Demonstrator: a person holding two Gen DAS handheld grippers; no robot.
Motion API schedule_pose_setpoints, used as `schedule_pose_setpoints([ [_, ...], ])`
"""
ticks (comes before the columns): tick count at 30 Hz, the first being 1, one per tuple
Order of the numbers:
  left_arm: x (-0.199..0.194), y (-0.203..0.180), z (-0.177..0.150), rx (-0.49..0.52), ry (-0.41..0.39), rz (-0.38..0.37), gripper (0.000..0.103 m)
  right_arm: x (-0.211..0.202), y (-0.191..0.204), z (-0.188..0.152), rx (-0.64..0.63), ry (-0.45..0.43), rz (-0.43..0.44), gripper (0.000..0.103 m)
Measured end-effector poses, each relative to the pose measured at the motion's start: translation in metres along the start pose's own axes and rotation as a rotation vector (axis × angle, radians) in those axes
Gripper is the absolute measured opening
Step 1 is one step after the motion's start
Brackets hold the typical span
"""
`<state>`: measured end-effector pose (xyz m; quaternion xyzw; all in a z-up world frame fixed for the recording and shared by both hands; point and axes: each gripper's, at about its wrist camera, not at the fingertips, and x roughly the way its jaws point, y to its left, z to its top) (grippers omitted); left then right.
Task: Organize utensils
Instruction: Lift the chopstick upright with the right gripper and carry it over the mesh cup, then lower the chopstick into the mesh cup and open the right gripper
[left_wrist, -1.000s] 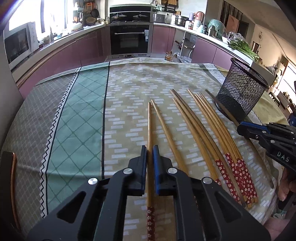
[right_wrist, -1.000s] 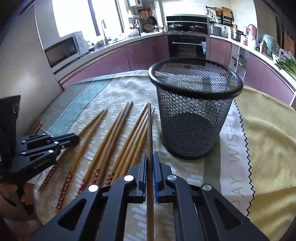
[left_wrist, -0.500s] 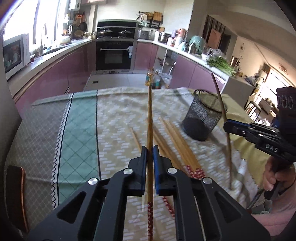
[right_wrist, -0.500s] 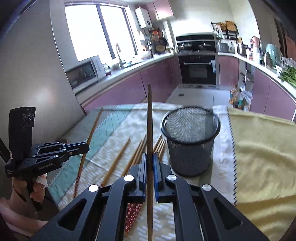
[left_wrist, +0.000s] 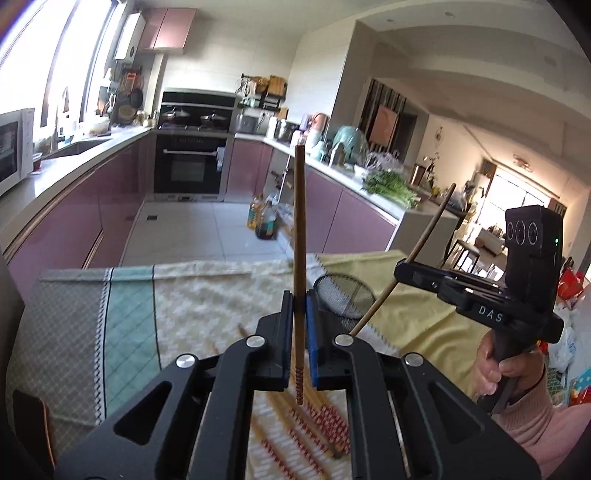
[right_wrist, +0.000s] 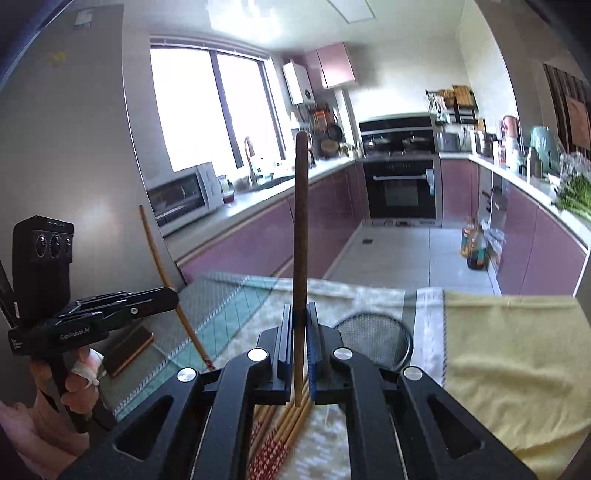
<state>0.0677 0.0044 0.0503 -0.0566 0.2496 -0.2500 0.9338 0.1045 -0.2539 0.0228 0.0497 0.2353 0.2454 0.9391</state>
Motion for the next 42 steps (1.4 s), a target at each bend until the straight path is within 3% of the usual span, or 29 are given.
schedule_pose_setpoints([
  [10,0.031,-0.03,0.06,0.005,-0.059,-0.062,0.008,-0.022,-0.01,0.038,-0.031,-0.1,-0.035,0.006],
  [16,0.061,-0.041,0.076,-0.007,-0.063,-0.097,0.008,-0.02,-0.023,0.044,-0.031,-0.11,-0.074,0.006],
  [20,0.088,-0.044,0.07,0.003,-0.035,-0.088,0.008,-0.004,-0.03,0.039,-0.031,-0.052,-0.098,0.006],
  [26,0.132,-0.047,0.047,0.044,0.081,-0.071,0.008,0.022,-0.038,0.026,-0.029,0.049,-0.103,0.006],
  [34,0.164,-0.034,0.02,0.064,0.168,-0.055,0.008,0.052,-0.037,0.009,-0.033,0.189,-0.097,0.006],
  [42,0.183,-0.03,0.023,0.066,0.2,-0.039,0.008,0.07,-0.043,0.01,-0.003,0.218,-0.116,0.007],
])
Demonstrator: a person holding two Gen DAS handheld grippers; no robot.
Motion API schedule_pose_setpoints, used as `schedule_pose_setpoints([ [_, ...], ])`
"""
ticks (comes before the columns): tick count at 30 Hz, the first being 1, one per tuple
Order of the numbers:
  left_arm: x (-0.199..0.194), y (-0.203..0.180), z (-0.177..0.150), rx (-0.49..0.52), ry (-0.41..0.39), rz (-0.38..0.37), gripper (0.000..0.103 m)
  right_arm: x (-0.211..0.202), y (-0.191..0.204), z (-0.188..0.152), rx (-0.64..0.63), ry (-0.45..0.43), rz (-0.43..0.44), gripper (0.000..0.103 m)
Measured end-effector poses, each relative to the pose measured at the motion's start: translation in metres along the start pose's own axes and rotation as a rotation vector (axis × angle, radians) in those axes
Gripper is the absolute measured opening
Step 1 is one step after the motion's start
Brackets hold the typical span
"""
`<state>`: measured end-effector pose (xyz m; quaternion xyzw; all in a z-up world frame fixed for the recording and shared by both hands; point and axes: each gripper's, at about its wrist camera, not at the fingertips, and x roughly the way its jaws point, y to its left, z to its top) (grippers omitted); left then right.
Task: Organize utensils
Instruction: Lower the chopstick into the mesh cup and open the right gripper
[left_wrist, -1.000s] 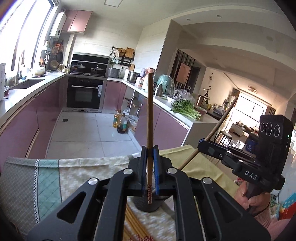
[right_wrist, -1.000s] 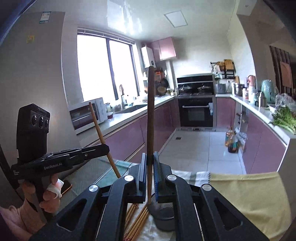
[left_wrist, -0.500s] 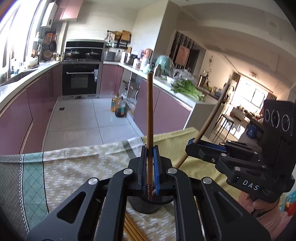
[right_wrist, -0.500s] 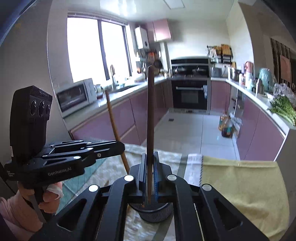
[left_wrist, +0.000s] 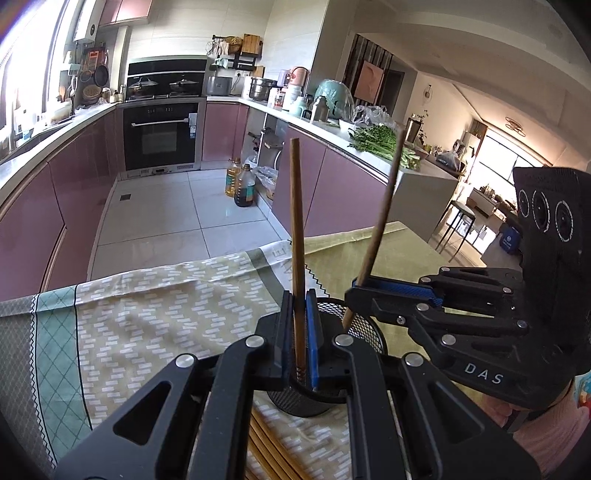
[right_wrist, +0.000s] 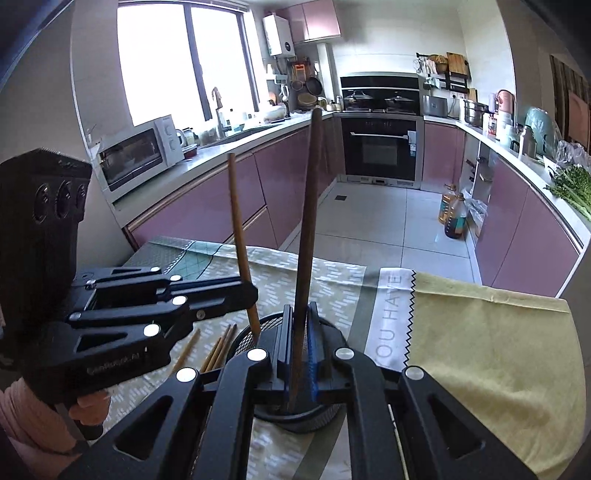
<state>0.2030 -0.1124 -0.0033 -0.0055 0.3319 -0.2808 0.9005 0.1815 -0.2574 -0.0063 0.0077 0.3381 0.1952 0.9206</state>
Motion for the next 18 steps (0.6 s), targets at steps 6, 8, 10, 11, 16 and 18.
schedule_pose_setpoints([
  [6,0.008,-0.001,0.004,-0.003,-0.002,0.026,0.01,0.01,-0.014,0.006,0.085,-0.018,0.016,0.009],
  [8,0.006,0.001,0.004,-0.009,-0.011,0.029,0.012,0.009,-0.019,0.007,0.103,-0.029,0.019,0.009],
  [10,-0.001,0.003,0.0,-0.013,-0.035,0.048,0.017,0.005,-0.021,0.006,0.116,-0.05,0.005,0.013],
  [11,-0.006,0.005,-0.001,-0.014,-0.044,0.055,0.022,0.002,-0.022,0.005,0.122,-0.061,0.001,0.016],
  [16,-0.046,0.019,-0.017,-0.023,-0.113,0.095,0.036,-0.024,-0.018,-0.005,0.1,-0.113,0.015,0.032],
  [18,-0.061,0.027,-0.027,-0.029,-0.118,0.108,0.04,-0.034,-0.008,-0.012,0.058,-0.128,0.044,0.039],
])
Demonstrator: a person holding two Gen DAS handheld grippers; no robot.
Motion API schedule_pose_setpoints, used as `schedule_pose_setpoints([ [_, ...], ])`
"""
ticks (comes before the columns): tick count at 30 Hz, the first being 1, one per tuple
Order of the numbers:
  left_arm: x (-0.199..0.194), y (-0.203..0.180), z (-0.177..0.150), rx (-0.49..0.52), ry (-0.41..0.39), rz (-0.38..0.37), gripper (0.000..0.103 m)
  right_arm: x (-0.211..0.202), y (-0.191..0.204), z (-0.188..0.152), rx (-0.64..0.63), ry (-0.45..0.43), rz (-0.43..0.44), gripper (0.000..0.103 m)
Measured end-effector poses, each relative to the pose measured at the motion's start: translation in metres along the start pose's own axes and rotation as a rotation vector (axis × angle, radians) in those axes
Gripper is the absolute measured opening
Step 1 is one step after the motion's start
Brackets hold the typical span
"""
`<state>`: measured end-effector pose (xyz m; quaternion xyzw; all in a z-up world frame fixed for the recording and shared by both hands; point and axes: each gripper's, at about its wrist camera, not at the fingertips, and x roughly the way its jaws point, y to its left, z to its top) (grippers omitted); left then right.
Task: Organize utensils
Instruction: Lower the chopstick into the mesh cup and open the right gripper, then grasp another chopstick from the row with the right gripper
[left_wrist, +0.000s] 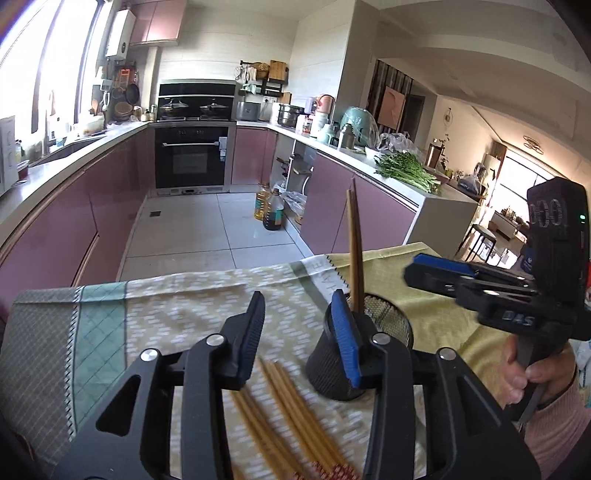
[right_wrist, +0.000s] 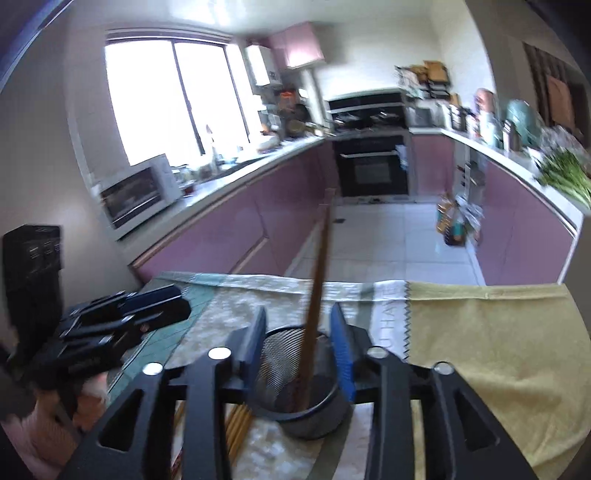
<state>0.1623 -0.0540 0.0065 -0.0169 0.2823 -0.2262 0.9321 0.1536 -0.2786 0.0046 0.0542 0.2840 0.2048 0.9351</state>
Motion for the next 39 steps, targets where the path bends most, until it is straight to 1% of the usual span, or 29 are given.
schedule_pose_setpoints([
  [1,-0.006,0.005,-0.005,0.002,0.0,0.012,0.042,-0.006,0.007,-0.004,-0.032,-0.007,0.018,0.043],
  [3,-0.017,0.013,-0.018,0.006,0.013,0.039,0.045,-0.016,0.024,-0.018,-0.1,-0.01,0.067,0.047],
  [4,-0.019,0.017,-0.024,0.005,0.024,0.05,0.046,-0.016,0.03,-0.024,-0.115,0.002,0.087,0.047],
  [6,-0.022,0.027,-0.041,-0.006,0.068,0.065,0.047,-0.012,0.04,-0.038,-0.128,0.047,0.122,0.047],
  [7,-0.022,0.031,-0.048,-0.008,0.089,0.075,0.047,-0.005,0.045,-0.048,-0.136,0.087,0.133,0.047],
  [9,-0.02,0.039,-0.065,-0.013,0.137,0.093,0.048,0.009,0.051,-0.064,-0.141,0.142,0.123,0.047],
  [11,-0.017,0.046,-0.081,-0.026,0.179,0.097,0.05,0.022,0.051,-0.075,-0.109,0.193,0.137,0.047],
  [12,-0.016,0.051,-0.09,-0.033,0.199,0.101,0.05,0.03,0.05,-0.082,-0.09,0.22,0.123,0.047],
  [16,-0.01,0.061,-0.112,-0.07,0.246,0.104,0.05,0.051,0.047,-0.098,-0.041,0.279,0.1,0.039],
  [20,-0.002,0.058,-0.121,-0.07,0.285,0.101,0.047,0.062,0.047,-0.109,-0.028,0.308,0.067,0.034],
  [23,0.005,0.057,-0.126,-0.072,0.319,0.098,0.042,0.065,0.045,-0.111,-0.018,0.318,0.052,0.032],
  [25,0.009,0.056,-0.127,-0.077,0.335,0.095,0.041,0.066,0.047,-0.111,-0.023,0.321,0.043,0.031],
  [33,0.012,0.053,-0.128,-0.061,0.343,0.102,0.039,0.075,0.057,-0.115,-0.051,0.328,0.004,0.028],
  [39,0.015,0.051,-0.127,-0.049,0.344,0.115,0.034,0.075,0.053,-0.116,-0.05,0.334,-0.014,0.027],
])
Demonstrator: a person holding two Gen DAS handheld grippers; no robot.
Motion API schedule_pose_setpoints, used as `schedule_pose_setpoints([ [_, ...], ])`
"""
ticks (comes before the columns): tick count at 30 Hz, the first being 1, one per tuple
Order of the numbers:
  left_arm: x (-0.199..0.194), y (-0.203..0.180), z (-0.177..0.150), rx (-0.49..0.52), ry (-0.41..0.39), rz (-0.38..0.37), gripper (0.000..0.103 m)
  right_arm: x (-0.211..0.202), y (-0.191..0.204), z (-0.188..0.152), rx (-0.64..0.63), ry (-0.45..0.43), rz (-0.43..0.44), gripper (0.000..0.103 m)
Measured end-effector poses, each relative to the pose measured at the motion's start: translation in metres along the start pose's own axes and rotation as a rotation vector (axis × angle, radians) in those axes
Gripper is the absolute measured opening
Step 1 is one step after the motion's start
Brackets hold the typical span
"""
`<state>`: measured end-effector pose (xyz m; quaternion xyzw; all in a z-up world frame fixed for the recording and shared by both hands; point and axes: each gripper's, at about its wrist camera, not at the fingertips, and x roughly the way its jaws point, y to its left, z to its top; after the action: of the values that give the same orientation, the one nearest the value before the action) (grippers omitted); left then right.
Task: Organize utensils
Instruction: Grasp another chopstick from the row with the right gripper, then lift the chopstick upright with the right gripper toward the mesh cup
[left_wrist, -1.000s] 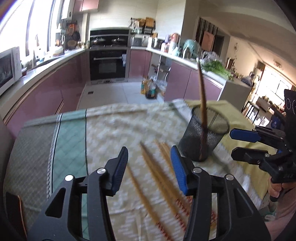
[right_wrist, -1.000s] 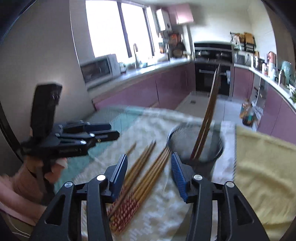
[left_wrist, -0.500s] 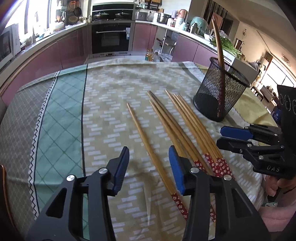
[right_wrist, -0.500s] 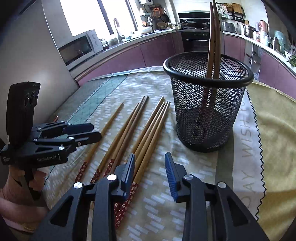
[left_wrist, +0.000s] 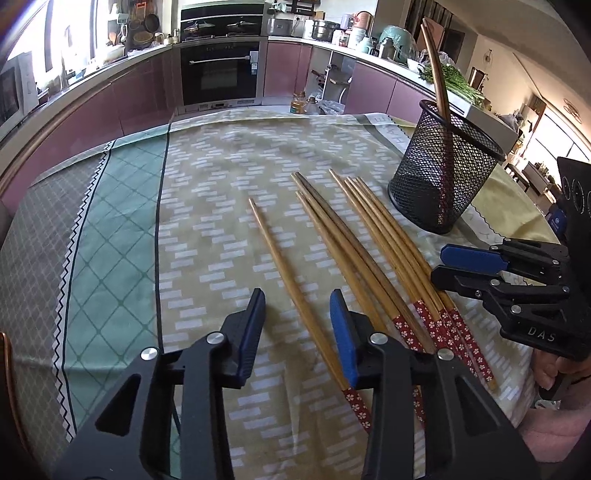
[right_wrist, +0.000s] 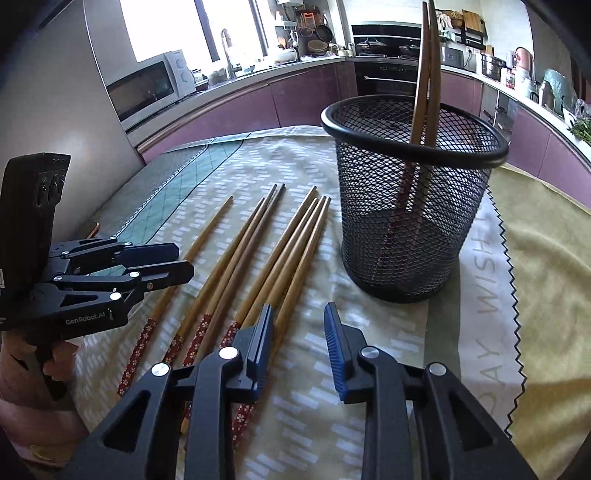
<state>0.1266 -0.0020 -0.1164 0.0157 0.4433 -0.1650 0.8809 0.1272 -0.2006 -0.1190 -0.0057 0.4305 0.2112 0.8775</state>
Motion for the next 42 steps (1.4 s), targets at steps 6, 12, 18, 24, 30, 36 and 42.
schedule_pose_setpoints([
  [6,0.003,-0.002,0.002,0.011,0.001,0.008,0.03,0.004,0.005,0.0,-0.026,0.008,-0.036,0.024],
  [12,0.006,-0.006,0.004,0.023,0.003,0.024,0.025,0.01,0.005,0.007,-0.024,0.004,-0.05,0.024],
  [18,0.008,-0.004,0.007,0.007,-0.004,0.034,0.011,0.01,-0.003,0.01,0.018,-0.002,-0.043,0.01],
  [24,0.002,0.0,0.002,-0.043,-0.018,0.02,0.007,0.001,-0.012,0.008,0.06,-0.027,-0.017,0.006],
  [30,-0.007,-0.005,-0.003,-0.039,-0.019,-0.041,0.007,-0.01,-0.004,0.006,-0.004,-0.038,0.033,0.006],
  [36,-0.004,-0.013,-0.002,-0.017,0.0,-0.068,0.007,-0.003,0.004,0.003,-0.052,0.007,0.046,0.006],
  [42,0.003,-0.013,-0.001,0.001,0.039,-0.075,0.008,0.005,0.004,0.003,-0.065,0.036,0.032,0.007],
])
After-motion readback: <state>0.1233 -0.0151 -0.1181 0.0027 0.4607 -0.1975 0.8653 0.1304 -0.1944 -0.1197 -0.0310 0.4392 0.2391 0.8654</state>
